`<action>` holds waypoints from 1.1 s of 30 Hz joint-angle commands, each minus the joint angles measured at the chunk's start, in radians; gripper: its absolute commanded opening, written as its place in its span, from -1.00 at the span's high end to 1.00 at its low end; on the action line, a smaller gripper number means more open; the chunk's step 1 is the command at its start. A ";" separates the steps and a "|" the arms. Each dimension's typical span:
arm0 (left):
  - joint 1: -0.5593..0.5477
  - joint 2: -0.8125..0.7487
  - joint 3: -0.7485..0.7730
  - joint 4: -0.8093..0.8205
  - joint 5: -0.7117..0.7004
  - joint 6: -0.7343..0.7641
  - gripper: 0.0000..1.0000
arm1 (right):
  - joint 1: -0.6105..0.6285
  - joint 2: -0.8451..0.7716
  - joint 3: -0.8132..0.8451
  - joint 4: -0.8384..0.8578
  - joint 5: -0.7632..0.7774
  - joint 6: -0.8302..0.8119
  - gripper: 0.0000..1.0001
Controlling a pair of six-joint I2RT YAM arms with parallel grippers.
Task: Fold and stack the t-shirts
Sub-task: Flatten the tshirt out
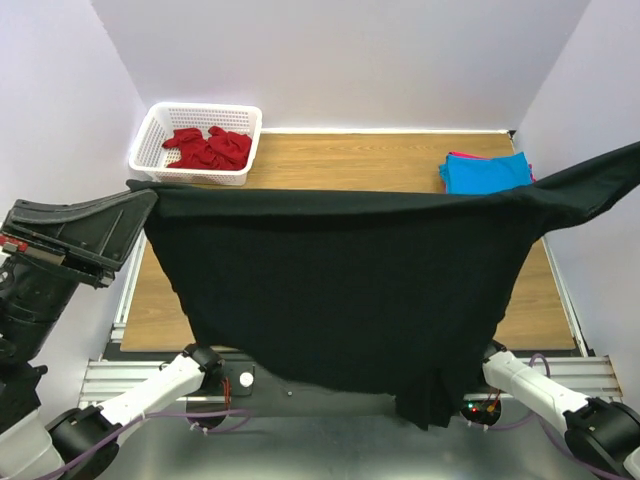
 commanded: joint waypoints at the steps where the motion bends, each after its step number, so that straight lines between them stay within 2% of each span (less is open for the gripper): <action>1: -0.003 0.023 0.029 0.024 0.012 -0.004 1.00 | -0.005 0.015 0.030 0.006 -0.011 -0.013 0.99; 7: -0.001 0.025 -0.072 0.039 -0.075 0.010 1.00 | -0.003 0.048 -0.028 0.006 -0.003 -0.015 0.99; 9: -0.003 0.023 -0.135 0.055 -0.220 -0.016 1.00 | -0.005 0.064 -0.071 0.007 0.023 -0.009 0.99; 12: -0.003 0.026 -0.316 0.091 -0.435 -0.038 1.00 | -0.005 0.085 -0.204 0.021 0.090 0.020 0.99; 13: -0.003 0.042 -0.413 0.105 -0.468 -0.037 1.00 | -0.005 0.093 -0.297 0.042 0.110 0.027 0.99; 16: 0.003 0.088 -0.587 0.167 -0.558 -0.056 1.00 | -0.005 0.131 -0.442 0.122 0.156 0.051 0.99; 17: 0.017 0.129 -0.624 0.182 -0.566 -0.064 1.00 | -0.005 0.143 -0.535 0.147 0.164 0.057 0.99; 19: 0.135 0.175 -0.689 0.248 -0.498 -0.075 1.00 | -0.005 0.198 -0.609 0.199 0.184 0.062 0.99; 21: 0.260 0.250 -0.795 0.375 -0.354 -0.072 1.00 | -0.006 0.251 -0.684 0.260 0.222 0.070 0.99; 22: 0.357 0.281 -0.827 0.419 -0.245 -0.081 1.00 | -0.006 0.280 -0.703 0.280 0.260 0.068 0.99; 24: 0.399 0.394 -0.873 0.522 -0.198 -0.063 1.00 | -0.011 0.378 -0.726 0.331 0.288 0.057 0.99; 27: 0.434 0.555 -0.855 0.598 -0.175 -0.026 1.00 | -0.038 0.517 -0.726 0.397 0.252 0.040 0.99; 30: 0.477 0.690 -0.804 0.644 -0.120 -0.007 1.00 | -0.084 0.663 -0.704 0.457 0.189 0.036 0.99; 33: 0.497 0.804 -0.732 0.661 -0.121 0.025 1.00 | -0.121 0.789 -0.646 0.472 0.138 0.040 0.99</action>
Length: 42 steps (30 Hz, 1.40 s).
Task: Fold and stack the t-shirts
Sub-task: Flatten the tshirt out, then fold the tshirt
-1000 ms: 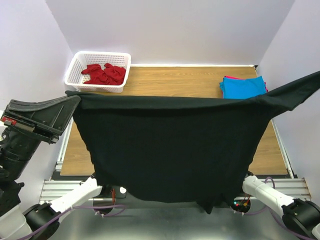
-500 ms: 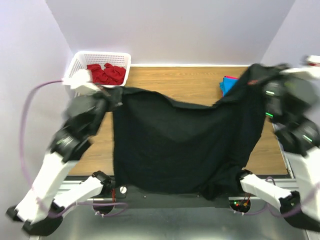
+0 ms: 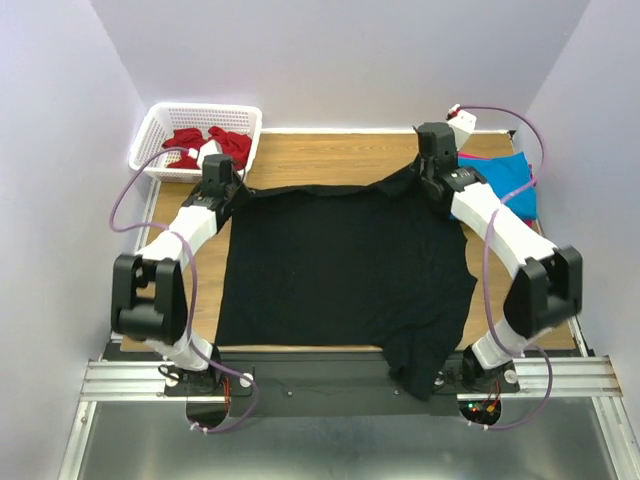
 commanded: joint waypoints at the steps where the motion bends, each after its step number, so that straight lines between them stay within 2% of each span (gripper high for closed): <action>1: 0.032 0.074 0.124 0.154 0.052 0.060 1.00 | -0.053 0.111 0.099 0.151 -0.039 -0.001 0.99; 5: 0.056 0.204 0.218 0.162 0.119 0.074 1.00 | -0.078 0.214 0.176 0.180 -0.077 -0.016 0.99; 8: 0.067 0.246 0.232 0.176 0.125 0.070 1.00 | -0.091 0.260 0.200 0.181 -0.100 -0.030 0.99; 13: 0.087 0.246 0.198 0.180 0.162 0.065 1.00 | -0.094 0.199 0.100 0.181 -0.112 -0.030 0.99; 22: 0.087 0.102 -0.012 0.208 0.213 0.053 1.00 | -0.095 -0.114 -0.230 0.125 -0.111 0.025 0.99; 31: 0.089 -0.123 -0.266 0.159 0.147 0.019 1.00 | -0.095 -0.361 -0.433 -0.073 -0.161 0.108 0.99; 42: 0.087 -0.348 -0.438 0.042 0.078 -0.041 1.00 | -0.095 -0.572 -0.554 -0.298 -0.272 0.177 0.99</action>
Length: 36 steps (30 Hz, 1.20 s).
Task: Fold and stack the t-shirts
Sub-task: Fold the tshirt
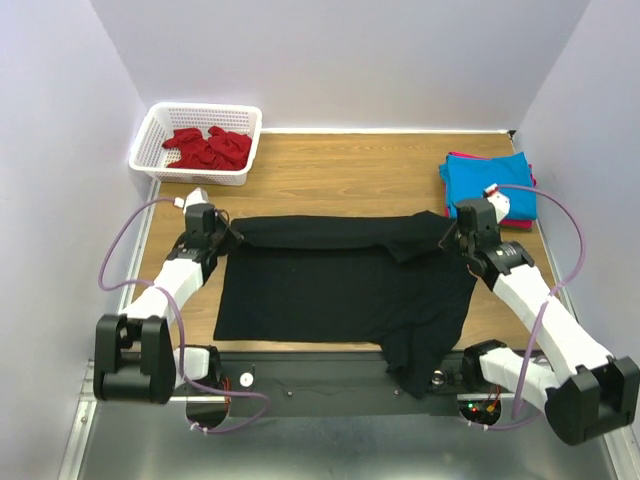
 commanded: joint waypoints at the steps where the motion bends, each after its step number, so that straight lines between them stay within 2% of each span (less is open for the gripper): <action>1: 0.004 -0.110 -0.060 -0.041 -0.044 -0.041 1.00 | -0.004 -0.085 -0.016 -0.104 -0.046 0.040 0.99; 7: 0.004 -0.112 -0.070 -0.086 -0.036 -0.053 1.00 | -0.004 -0.108 -0.016 -0.232 -0.060 0.057 0.99; 12: 0.004 -0.124 -0.094 -0.092 -0.044 -0.073 1.00 | -0.004 -0.120 -0.068 -0.250 -0.132 0.092 0.99; 15: 0.004 -0.124 -0.096 -0.131 -0.101 -0.087 1.00 | -0.004 -0.103 -0.132 -0.250 -0.173 0.116 0.99; 16: 0.004 -0.123 -0.096 -0.139 -0.107 -0.090 0.51 | -0.004 -0.096 -0.155 -0.250 -0.180 0.121 0.97; 18: 0.004 -0.124 -0.096 -0.158 -0.108 -0.096 -0.02 | -0.004 -0.085 -0.169 -0.252 -0.189 0.126 0.74; 19: 0.004 -0.129 -0.093 -0.170 -0.113 -0.098 -0.29 | -0.004 -0.083 -0.168 -0.252 -0.195 0.126 0.51; 21: 0.004 -0.156 -0.080 -0.193 -0.127 -0.098 -0.61 | -0.004 -0.086 -0.155 -0.255 -0.189 0.115 0.11; 22: 0.004 -0.169 -0.073 -0.205 -0.154 -0.101 -0.97 | -0.004 -0.091 -0.145 -0.256 -0.181 0.109 -0.32; 25: 0.003 -0.207 -0.021 -0.234 -0.159 -0.065 -0.97 | -0.004 -0.079 -0.083 -0.256 -0.118 0.078 -0.86; 26: 0.001 -0.212 -0.005 -0.237 -0.153 -0.058 -0.97 | -0.004 -0.070 -0.068 -0.255 -0.071 0.074 -0.92; 29: -0.020 -0.184 0.051 -0.231 -0.136 -0.041 -0.97 | -0.004 -0.002 -0.001 -0.234 0.039 0.066 -0.92; 30: -0.038 -0.152 0.070 -0.212 -0.122 -0.038 -0.97 | -0.004 0.024 0.013 -0.214 0.059 0.052 -0.82; 31: -0.048 -0.134 0.076 -0.196 -0.109 -0.029 -0.97 | -0.004 0.048 0.021 -0.192 0.076 0.049 -0.56; 34: -0.063 -0.031 0.099 -0.113 -0.027 -0.010 -0.97 | -0.006 0.165 0.056 -0.115 0.113 0.032 -0.32; 35: -0.068 0.021 0.105 -0.062 0.020 -0.007 -0.97 | -0.006 0.202 0.068 -0.086 0.126 0.031 -0.18; 36: -0.068 0.044 0.105 -0.037 0.039 -0.010 -0.97 | -0.006 0.258 0.082 -0.072 0.123 0.028 -0.15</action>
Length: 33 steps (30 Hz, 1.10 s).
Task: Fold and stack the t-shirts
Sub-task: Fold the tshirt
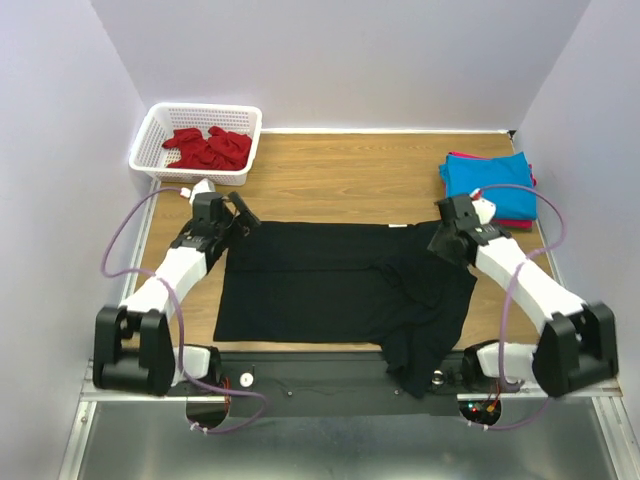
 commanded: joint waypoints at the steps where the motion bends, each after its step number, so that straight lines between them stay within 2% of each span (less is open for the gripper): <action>1: -0.011 0.110 0.024 0.129 0.134 0.032 -0.97 | -0.009 0.143 0.061 0.121 0.085 -0.035 -0.13; 7: -0.011 0.294 0.076 0.189 0.120 0.050 -0.97 | -0.047 0.338 0.114 0.267 0.028 -0.090 0.08; 13: 0.013 0.446 0.118 0.185 0.105 0.063 -0.97 | -0.122 0.491 0.161 0.317 -0.013 -0.139 0.15; 16: 0.041 0.475 0.127 0.165 0.073 0.066 -0.97 | -0.148 0.531 0.160 0.319 -0.009 -0.156 0.18; 19: 0.053 0.490 0.133 0.163 0.071 0.077 -0.97 | -0.156 0.544 0.150 0.333 -0.021 -0.179 0.10; 23: 0.079 0.521 0.150 0.160 0.085 0.080 -0.91 | -0.154 0.564 0.153 0.422 -0.229 -0.242 0.10; 27: 0.114 0.522 0.170 0.137 0.062 0.084 -0.93 | -0.142 0.626 0.199 0.463 -0.317 -0.281 0.11; 33: 0.153 0.556 0.254 0.100 0.036 0.120 -0.95 | -0.119 0.711 0.313 0.465 -0.328 -0.285 0.11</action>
